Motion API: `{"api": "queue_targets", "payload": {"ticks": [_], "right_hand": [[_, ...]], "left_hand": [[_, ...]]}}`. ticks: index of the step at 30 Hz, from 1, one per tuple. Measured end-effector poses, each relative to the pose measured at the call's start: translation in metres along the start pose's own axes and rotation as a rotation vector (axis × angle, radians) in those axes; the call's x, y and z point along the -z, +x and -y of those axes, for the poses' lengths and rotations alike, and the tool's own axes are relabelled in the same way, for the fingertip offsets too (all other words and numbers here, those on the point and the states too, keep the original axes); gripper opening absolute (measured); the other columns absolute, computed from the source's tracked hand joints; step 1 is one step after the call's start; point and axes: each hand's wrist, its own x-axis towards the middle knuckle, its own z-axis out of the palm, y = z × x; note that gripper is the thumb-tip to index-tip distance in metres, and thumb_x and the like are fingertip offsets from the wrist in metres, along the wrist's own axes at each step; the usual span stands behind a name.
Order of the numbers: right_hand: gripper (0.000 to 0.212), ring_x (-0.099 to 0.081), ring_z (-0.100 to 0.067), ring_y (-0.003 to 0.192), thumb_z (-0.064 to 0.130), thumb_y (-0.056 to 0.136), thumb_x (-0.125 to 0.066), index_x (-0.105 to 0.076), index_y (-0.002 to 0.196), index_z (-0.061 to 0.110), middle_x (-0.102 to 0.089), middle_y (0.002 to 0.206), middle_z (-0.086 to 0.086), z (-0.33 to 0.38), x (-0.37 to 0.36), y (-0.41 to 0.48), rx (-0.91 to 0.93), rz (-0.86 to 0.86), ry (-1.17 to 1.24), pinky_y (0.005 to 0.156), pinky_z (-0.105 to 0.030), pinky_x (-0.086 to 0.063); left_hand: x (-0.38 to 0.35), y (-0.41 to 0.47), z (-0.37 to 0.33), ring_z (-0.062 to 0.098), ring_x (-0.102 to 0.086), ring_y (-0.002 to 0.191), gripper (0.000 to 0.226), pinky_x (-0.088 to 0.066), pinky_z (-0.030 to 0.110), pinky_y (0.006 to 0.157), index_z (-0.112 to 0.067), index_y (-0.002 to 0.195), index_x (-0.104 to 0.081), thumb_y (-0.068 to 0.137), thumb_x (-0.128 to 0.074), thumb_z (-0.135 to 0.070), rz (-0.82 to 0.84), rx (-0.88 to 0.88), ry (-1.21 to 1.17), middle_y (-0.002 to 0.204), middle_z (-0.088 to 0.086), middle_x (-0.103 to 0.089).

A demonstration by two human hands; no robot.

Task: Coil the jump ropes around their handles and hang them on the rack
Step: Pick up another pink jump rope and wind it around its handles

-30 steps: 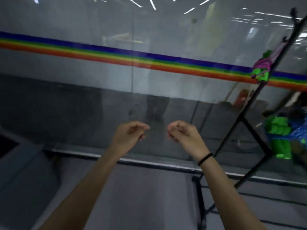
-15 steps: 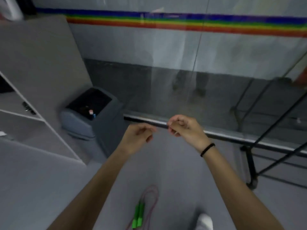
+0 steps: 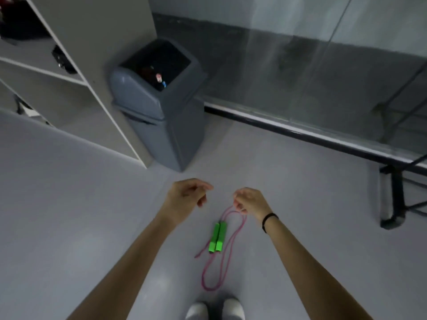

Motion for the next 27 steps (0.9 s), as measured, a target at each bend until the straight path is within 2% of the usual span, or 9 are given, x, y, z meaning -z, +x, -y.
{"api": "queue_targets", "payload": {"ticks": [3, 7, 9, 10, 12, 15, 18, 21, 27], "right_hand": [[0.030, -0.044, 0.000, 0.026, 0.000, 0.089, -0.048, -0.048, 0.062, 0.011, -0.050, 0.052, -0.008, -0.122, -0.045, 0.074, -0.083, -0.007, -0.041, 0.031, -0.010, -0.033], [0.030, -0.050, -0.007, 0.034, 0.001, 0.089, -0.046, -0.044, 0.061, 0.013, -0.049, 0.054, -0.009, -0.282, -0.097, 0.190, -0.131, -0.104, -0.115, 0.037, -0.015, -0.040], [0.017, -0.063, -0.025, 0.063, 0.009, 0.089, -0.044, -0.055, 0.076, 0.011, -0.059, 0.074, -0.017, -0.346, -0.119, 0.241, -0.185, -0.162, -0.245, 0.060, -0.030, -0.049], [0.015, -0.063, -0.031, 0.088, 0.017, 0.090, -0.046, -0.057, 0.095, 0.007, -0.061, 0.095, -0.020, -0.377, -0.127, 0.265, -0.202, -0.174, -0.387, 0.076, -0.035, -0.048], [0.059, -0.045, -0.034, 0.123, 0.041, 0.085, -0.056, -0.039, 0.125, 0.001, -0.049, 0.127, -0.020, -0.429, -0.140, 0.302, -0.234, -0.211, -0.609, 0.098, -0.036, -0.039], [0.100, -0.042, -0.031, 0.127, 0.061, 0.060, -0.072, -0.028, 0.128, 0.003, -0.040, 0.132, -0.015, -0.479, -0.166, 0.334, -0.317, -0.238, -0.645, 0.101, -0.037, -0.039], [0.100, -0.047, -0.031, 0.124, 0.050, 0.054, -0.080, -0.027, 0.126, 0.005, -0.043, 0.132, -0.014, -0.498, -0.177, 0.340, -0.355, -0.270, -0.623, 0.098, -0.037, -0.043], [0.084, -0.056, -0.029, 0.116, 0.034, 0.062, -0.077, -0.028, 0.122, 0.002, -0.055, 0.126, -0.014, -0.485, -0.162, 0.332, -0.334, -0.259, -0.580, 0.093, -0.034, -0.046], [0.054, -0.063, -0.027, 0.090, 0.025, 0.059, -0.076, -0.044, 0.099, 0.009, -0.063, 0.096, -0.010, -0.361, -0.124, 0.253, -0.120, -0.234, -0.388, 0.074, -0.031, -0.047]], "left_hand": [[-0.007, 0.017, 0.106, 0.004, -0.048, 0.041, 0.029, -0.041, 0.012, 0.047, -0.011, 0.075, -0.068, 0.087, -0.050, 0.008, -0.028, 0.011, -0.027, 0.044, -0.005, -0.057], [-0.022, 0.046, 0.267, 0.003, -0.048, 0.041, 0.028, -0.040, 0.011, 0.048, -0.008, 0.077, -0.068, 0.088, -0.048, 0.009, -0.112, 0.022, -0.042, 0.044, -0.004, -0.056], [-0.029, 0.062, 0.340, 0.003, -0.049, 0.042, 0.030, -0.040, 0.011, 0.048, -0.009, 0.076, -0.068, 0.089, -0.047, 0.008, -0.141, 0.028, -0.029, 0.044, -0.005, -0.057], [-0.033, 0.069, 0.371, 0.003, -0.049, 0.043, 0.031, -0.041, 0.011, 0.049, -0.010, 0.076, -0.068, 0.089, -0.047, 0.008, -0.144, 0.028, -0.027, 0.044, -0.005, -0.057], [-0.038, 0.081, 0.418, 0.003, -0.049, 0.043, 0.030, -0.041, 0.012, 0.049, -0.010, 0.076, -0.068, 0.089, -0.047, 0.007, -0.143, 0.014, -0.018, 0.044, -0.005, -0.056], [-0.036, 0.092, 0.464, 0.004, -0.050, 0.045, 0.028, -0.041, 0.012, 0.050, -0.010, 0.078, -0.069, 0.090, -0.048, 0.005, -0.163, -0.027, 0.013, 0.047, -0.005, -0.057], [-0.027, 0.094, 0.485, 0.005, -0.051, 0.047, 0.027, -0.041, 0.012, 0.050, -0.008, 0.081, -0.070, 0.090, -0.048, 0.004, -0.188, -0.015, 0.015, 0.050, -0.003, -0.058], [-0.021, 0.088, 0.479, 0.006, -0.051, 0.046, 0.026, -0.040, 0.013, 0.050, -0.006, 0.081, -0.071, 0.090, -0.048, 0.004, -0.187, 0.025, 0.003, 0.051, -0.002, -0.058], [-0.023, 0.076, 0.375, 0.002, -0.049, 0.042, 0.031, -0.038, 0.011, 0.047, -0.010, 0.077, -0.069, 0.089, -0.046, 0.008, -0.097, 0.084, -0.035, 0.045, -0.004, -0.057]]}}
